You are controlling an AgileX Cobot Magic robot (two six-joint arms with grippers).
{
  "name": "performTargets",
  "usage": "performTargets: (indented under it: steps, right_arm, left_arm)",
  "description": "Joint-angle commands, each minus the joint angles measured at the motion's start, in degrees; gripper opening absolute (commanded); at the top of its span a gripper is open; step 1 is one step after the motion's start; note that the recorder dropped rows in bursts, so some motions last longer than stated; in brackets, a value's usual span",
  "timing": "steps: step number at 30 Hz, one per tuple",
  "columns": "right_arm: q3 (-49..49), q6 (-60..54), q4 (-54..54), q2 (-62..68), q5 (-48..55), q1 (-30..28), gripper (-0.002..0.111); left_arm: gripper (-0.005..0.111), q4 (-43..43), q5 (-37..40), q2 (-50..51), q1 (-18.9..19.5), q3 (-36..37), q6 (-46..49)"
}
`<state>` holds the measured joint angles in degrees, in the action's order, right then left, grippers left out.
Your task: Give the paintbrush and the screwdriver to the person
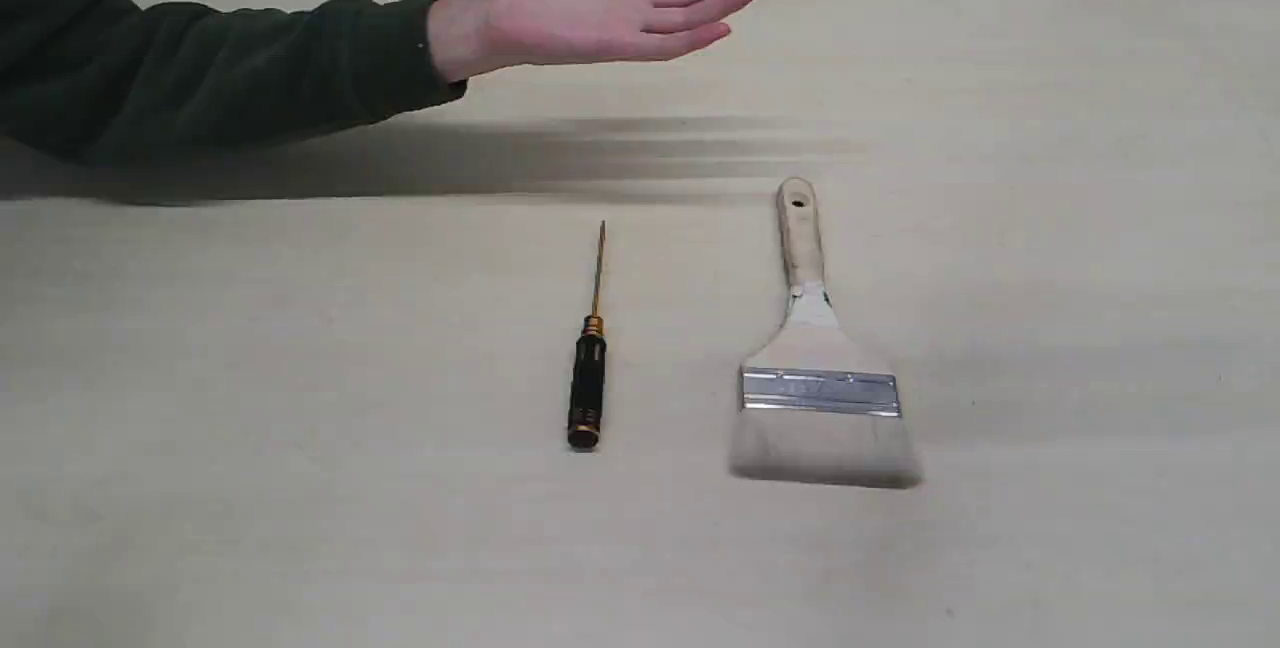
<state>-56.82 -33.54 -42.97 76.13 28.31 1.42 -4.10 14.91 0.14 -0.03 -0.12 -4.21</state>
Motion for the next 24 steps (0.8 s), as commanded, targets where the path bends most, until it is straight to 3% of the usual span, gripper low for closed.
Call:
performTargets:
  steps: [1,6,16,21,24]
  right_arm:
    - [-0.4,0.1,3.3,3.5,-4.7,5.6,0.004]
    - [-0.4,8.7,12.1,9.9,-11.7,12.8,0.004]
    - [-1.0,10.2,14.4,20.6,-8.6,14.1,0.006]
    - [-4.4,10.4,14.4,24.1,-1.1,14.2,0.022]
    - [-6.3,12.4,14.3,25.6,2.6,14.2,0.038]
  left_arm:
    - [0.0,0.1,-0.7,-0.1,-0.4,0.1,-0.1]
    - [0.0,0.1,-0.7,-0.1,-0.4,0.1,-0.1]
    - [0.0,0.2,-0.6,-0.1,-0.4,0.1,-0.1]
    - [0.0,0.2,-0.6,-0.1,-0.4,0.1,-0.1]
    - [0.0,0.2,-0.6,-0.1,-0.4,0.1,-0.1]
